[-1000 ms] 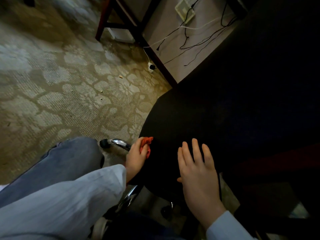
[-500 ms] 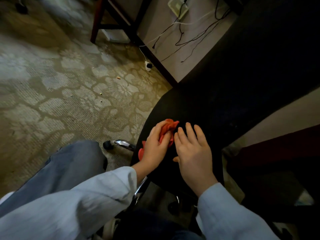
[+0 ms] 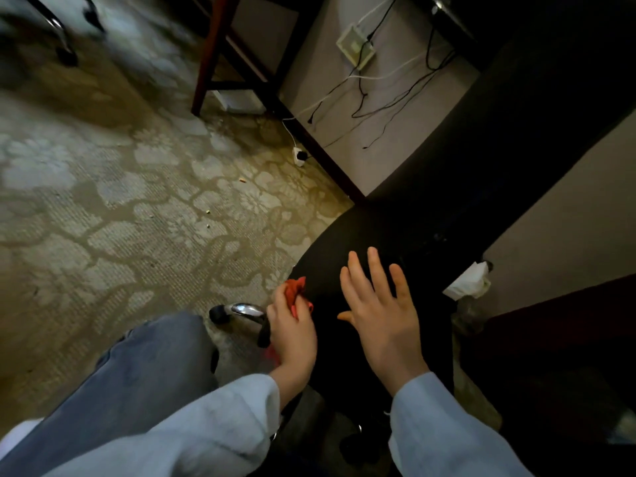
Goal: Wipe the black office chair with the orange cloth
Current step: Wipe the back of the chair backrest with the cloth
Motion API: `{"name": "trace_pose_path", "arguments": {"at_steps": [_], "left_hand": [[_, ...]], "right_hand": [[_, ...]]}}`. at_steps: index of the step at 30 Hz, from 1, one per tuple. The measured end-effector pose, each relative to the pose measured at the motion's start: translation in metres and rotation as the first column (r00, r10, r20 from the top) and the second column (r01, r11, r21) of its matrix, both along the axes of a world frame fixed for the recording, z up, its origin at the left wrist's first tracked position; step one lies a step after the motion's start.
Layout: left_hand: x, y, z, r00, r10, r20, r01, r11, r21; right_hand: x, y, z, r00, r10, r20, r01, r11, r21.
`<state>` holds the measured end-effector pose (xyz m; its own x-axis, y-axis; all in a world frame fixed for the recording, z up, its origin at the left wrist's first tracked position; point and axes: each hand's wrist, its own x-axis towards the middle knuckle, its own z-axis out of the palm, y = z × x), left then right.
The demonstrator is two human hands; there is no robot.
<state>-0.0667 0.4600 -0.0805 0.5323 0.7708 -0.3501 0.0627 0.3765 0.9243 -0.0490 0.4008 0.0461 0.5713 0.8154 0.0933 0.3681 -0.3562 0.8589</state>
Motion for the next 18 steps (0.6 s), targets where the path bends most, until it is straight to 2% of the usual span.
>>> {"name": "trace_pose_path", "arguments": {"at_steps": [5,7,10,15,18], "left_hand": [[0.0,-0.007,0.054,0.956,-0.007,0.292,-0.032,0.991,0.129],[-0.001,-0.008,0.058,0.94,0.013,0.342,-0.072,0.985,0.158],[0.002,-0.006,0.042,0.949,0.037,0.314,-0.096,0.98,0.174],[-0.004,-0.001,0.036,0.991,0.043,0.126,-0.043,0.999,-0.003],[-0.004,0.001,0.051,0.988,0.022,0.153,-0.012,0.998,-0.066]], "right_hand": [[0.006,0.0,0.001,0.987,0.144,0.064,-0.148,0.988,0.054],[0.006,-0.004,0.004,0.982,0.173,0.072,-0.179,0.981,0.078],[0.005,-0.01,0.01,0.978,0.197,0.075,-0.202,0.977,0.07],[0.002,-0.006,0.026,0.98,0.195,0.027,-0.197,0.97,0.144],[-0.001,-0.003,0.036,0.984,0.176,-0.022,-0.168,0.966,0.196]]}}
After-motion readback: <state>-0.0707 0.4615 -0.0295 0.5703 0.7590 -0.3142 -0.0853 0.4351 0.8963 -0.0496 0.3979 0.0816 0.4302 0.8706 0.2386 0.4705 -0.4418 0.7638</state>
